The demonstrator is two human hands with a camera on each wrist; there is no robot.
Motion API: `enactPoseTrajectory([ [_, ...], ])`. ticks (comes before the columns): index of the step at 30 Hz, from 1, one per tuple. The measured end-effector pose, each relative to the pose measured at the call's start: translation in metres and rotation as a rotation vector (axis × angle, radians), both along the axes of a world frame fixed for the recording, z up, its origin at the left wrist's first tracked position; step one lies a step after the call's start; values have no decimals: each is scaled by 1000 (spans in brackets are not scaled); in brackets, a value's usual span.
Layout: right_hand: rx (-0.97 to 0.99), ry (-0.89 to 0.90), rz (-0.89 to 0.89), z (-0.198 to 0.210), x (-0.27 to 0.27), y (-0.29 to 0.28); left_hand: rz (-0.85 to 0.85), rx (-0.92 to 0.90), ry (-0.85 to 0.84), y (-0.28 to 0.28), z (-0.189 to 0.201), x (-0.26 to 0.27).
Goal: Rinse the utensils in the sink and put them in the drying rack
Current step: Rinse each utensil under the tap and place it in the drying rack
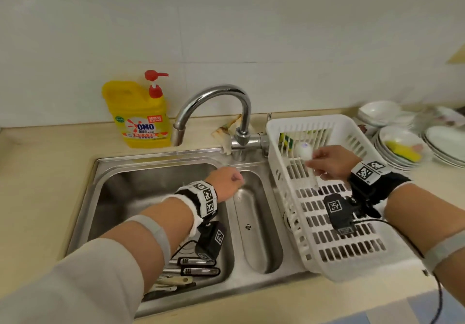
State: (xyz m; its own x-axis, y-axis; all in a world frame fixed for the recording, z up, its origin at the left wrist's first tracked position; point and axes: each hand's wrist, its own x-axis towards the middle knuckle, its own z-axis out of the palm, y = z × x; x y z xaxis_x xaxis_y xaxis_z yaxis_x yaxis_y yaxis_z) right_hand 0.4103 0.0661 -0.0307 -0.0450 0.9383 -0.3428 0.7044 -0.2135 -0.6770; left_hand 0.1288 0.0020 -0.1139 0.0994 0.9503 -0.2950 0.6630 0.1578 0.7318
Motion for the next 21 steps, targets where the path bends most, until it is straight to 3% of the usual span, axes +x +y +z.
enactPoseTrajectory([
  [4,-263,-178,120,-46,40,5,7,-17,146,9,-3,34],
  [12,-699,-103,267,-91,41,-2,120,-65,256,9,-17,73],
  [21,-903,25,343,-114,45,-20,223,-122,270,-4,-23,83],
])
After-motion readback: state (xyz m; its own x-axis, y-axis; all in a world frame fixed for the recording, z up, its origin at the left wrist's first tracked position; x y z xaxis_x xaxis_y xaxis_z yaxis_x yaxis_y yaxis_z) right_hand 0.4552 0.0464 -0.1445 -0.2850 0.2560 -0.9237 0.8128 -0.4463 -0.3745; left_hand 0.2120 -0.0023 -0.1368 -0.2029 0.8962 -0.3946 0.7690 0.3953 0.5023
